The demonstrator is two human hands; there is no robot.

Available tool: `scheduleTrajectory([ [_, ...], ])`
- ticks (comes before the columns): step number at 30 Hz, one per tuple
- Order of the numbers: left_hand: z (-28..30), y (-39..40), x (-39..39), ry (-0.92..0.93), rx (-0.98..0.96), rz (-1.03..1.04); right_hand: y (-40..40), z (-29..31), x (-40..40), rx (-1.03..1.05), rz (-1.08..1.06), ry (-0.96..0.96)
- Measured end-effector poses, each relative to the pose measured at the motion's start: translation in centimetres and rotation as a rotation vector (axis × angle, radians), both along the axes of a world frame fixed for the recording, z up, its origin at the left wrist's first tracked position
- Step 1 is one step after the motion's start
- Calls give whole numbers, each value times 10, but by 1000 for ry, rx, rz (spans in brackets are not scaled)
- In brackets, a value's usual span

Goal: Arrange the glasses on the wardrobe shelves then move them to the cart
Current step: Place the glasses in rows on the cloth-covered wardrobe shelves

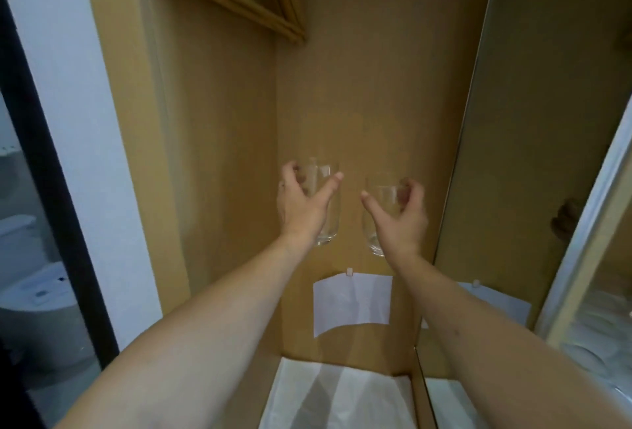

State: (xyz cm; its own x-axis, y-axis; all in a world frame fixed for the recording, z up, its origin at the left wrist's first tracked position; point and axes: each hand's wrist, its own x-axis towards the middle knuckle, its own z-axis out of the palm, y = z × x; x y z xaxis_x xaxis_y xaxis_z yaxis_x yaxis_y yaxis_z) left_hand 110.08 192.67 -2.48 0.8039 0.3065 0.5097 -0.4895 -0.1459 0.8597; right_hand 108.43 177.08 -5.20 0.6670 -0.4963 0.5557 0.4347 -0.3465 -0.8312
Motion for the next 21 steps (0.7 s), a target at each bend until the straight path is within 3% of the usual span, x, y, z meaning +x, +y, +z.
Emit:
scheduleTrajectory([
  [5,23,13,-43,-7,-52,-59,15,25,-44,94,2,-15],
  [21,29,10,-160,1,-65,-186,11,50,-193,20,-163,17],
])
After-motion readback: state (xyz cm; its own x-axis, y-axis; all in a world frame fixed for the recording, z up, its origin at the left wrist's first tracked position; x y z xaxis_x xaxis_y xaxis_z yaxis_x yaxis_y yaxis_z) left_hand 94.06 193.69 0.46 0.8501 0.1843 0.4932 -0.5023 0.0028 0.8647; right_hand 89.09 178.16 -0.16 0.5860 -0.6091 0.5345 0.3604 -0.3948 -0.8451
